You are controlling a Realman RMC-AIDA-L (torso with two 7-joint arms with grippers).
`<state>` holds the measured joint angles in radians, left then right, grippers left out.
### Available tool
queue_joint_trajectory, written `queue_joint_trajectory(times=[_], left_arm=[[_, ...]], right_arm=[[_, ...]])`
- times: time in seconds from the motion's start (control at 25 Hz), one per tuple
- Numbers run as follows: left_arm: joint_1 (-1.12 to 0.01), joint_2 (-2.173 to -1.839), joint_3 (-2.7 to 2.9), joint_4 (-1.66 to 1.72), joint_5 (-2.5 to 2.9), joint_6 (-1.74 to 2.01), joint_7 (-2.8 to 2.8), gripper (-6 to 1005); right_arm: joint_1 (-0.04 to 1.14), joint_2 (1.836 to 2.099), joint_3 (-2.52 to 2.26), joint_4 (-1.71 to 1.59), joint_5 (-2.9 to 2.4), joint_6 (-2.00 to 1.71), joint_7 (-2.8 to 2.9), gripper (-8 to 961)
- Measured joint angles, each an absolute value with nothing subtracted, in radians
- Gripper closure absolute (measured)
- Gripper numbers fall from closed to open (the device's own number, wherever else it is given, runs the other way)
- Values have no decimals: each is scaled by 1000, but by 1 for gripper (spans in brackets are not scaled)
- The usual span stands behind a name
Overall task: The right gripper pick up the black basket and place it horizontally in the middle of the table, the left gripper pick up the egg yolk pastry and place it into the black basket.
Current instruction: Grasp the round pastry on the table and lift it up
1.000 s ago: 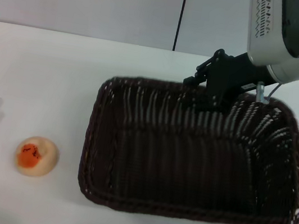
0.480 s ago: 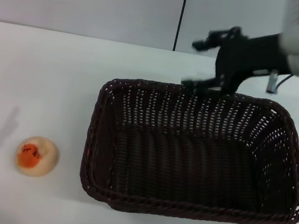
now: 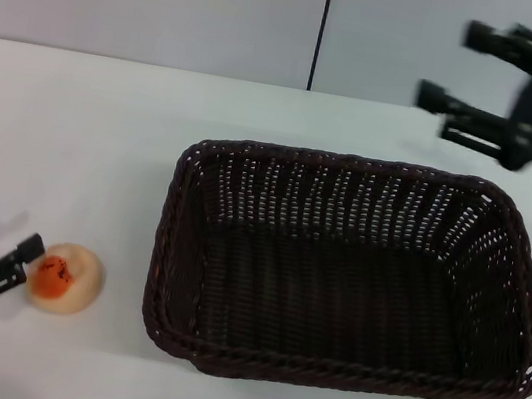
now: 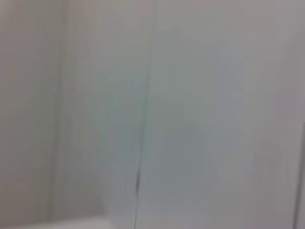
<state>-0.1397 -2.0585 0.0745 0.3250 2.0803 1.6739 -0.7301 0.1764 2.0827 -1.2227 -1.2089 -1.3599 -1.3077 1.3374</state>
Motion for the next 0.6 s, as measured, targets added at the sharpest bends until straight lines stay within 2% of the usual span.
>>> queue_joint_trajectory(times=[0.24, 0.6], left_arm=[[-141, -2059, 180, 345, 2080, 1606, -732, 242], [-143, -2063, 280, 337, 2080, 1553, -727, 259]], right_arm=[[81, 2086, -1250, -1009, -1064, -1361, 1124, 167], [87, 2084, -1241, -653, -621, -1536, 896, 168]])
